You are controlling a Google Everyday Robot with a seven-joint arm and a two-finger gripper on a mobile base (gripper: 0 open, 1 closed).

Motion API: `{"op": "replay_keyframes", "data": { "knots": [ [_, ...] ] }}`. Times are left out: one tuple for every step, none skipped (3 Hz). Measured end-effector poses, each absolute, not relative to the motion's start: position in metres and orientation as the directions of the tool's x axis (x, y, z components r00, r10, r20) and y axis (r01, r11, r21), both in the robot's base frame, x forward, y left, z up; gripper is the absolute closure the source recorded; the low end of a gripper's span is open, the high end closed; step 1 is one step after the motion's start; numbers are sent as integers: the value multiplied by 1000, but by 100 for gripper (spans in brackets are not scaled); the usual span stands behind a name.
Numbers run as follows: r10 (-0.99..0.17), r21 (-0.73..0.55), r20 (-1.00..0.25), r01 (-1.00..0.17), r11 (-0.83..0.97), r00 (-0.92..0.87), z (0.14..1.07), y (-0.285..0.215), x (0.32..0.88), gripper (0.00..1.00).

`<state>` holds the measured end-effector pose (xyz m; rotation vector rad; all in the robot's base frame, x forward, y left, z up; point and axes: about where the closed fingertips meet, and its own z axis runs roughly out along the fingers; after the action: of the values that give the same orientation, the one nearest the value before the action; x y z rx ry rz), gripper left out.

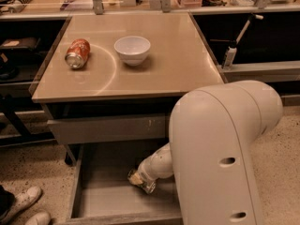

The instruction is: Pick 7up can from middle drawer and place on counter

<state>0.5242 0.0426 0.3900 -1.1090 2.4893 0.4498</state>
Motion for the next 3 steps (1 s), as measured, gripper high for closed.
{"op": "replay_keyframes", "data": {
  "knots": [
    [-638, 134, -460, -758, 638, -618, 390, 43, 524, 89],
    [-637, 134, -460, -758, 638, -618, 390, 43, 524, 100],
    [-621, 140, -471, -748, 649, -627, 400, 42, 525, 100]
  ]
}}
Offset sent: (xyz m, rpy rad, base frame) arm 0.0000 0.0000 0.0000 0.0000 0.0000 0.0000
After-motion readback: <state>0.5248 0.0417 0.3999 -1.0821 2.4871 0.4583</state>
